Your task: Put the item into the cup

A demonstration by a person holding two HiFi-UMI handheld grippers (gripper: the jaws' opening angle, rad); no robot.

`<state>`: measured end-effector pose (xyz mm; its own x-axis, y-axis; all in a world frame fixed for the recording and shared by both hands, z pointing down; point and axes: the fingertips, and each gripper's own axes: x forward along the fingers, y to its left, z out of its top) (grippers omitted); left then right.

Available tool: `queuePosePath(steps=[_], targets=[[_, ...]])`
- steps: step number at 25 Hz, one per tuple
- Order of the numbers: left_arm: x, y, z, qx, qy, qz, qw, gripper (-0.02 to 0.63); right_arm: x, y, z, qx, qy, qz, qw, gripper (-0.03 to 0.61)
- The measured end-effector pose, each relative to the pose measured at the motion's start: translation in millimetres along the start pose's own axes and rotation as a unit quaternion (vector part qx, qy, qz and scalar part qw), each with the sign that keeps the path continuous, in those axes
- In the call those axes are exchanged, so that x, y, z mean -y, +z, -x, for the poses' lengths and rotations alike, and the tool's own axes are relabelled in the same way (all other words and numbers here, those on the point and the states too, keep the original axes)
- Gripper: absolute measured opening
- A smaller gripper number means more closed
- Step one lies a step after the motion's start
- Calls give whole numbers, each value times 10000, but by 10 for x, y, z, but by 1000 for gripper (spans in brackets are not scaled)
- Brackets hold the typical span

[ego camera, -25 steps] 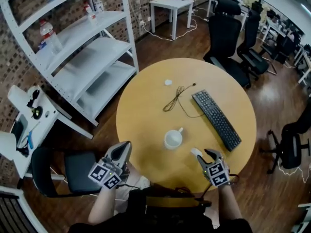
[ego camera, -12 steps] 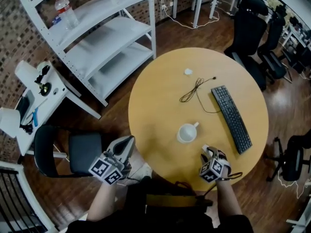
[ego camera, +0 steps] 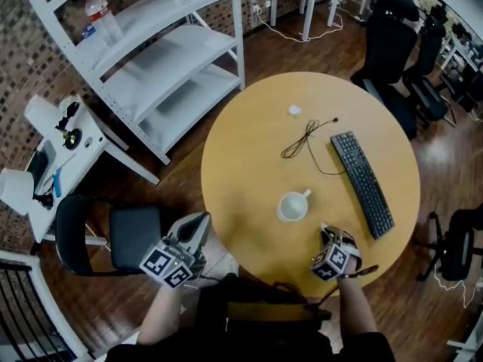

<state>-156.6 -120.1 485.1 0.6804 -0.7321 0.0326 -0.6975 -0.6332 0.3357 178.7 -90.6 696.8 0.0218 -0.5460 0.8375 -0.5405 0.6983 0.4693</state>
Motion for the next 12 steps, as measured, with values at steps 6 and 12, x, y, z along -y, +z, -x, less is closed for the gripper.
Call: queuePosePath(steps=[6, 12], targets=[[3, 39, -64, 35, -127, -44, 9999, -5, 332, 294, 343, 796, -121, -1006, 9917, 60], [-7, 117, -127, 176, -208, -96, 9996, -5, 799, 800, 866, 1855, -79, -2177, 9582, 60]])
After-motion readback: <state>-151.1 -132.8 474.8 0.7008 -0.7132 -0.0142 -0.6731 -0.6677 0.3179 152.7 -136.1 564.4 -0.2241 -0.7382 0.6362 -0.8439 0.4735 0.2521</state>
